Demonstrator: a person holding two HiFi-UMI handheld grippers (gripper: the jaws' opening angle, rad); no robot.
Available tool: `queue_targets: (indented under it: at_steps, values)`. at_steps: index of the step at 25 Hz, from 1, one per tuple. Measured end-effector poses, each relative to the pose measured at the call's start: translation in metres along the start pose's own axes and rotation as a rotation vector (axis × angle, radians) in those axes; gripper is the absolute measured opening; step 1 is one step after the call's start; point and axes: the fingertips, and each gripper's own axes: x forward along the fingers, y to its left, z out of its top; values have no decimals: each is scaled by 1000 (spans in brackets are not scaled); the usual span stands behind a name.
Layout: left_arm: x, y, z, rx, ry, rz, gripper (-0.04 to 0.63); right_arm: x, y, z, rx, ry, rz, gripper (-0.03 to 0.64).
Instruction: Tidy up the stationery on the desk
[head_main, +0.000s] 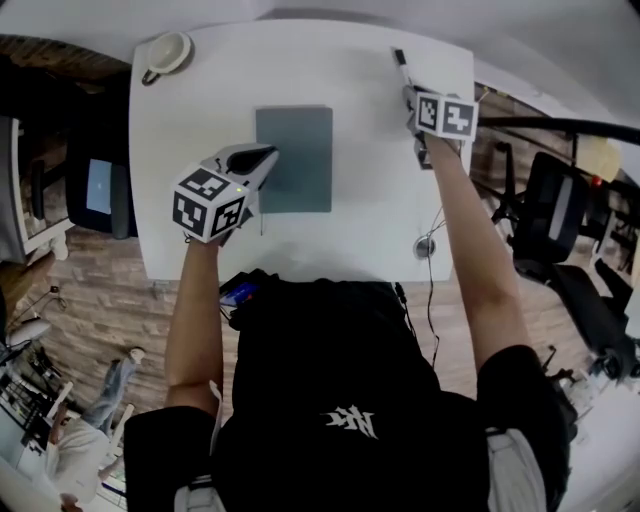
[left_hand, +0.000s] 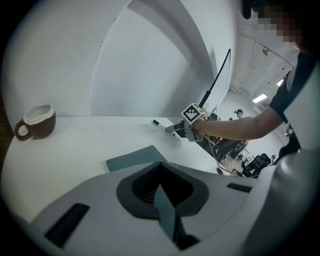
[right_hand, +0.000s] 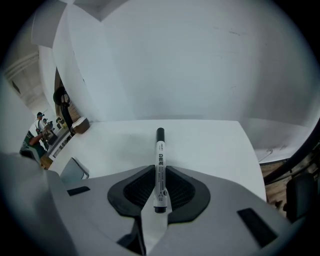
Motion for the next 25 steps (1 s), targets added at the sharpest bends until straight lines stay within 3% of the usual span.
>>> queue_targets:
  at_steps: [9, 25]
  values:
    - [-13, 0, -14, -19, -18, -7, 3, -29, 52, -7, 66, -49, 91, 89]
    - [-46, -3, -33, 9, -27, -53, 3, -66, 146, -113, 259, -6, 174, 89]
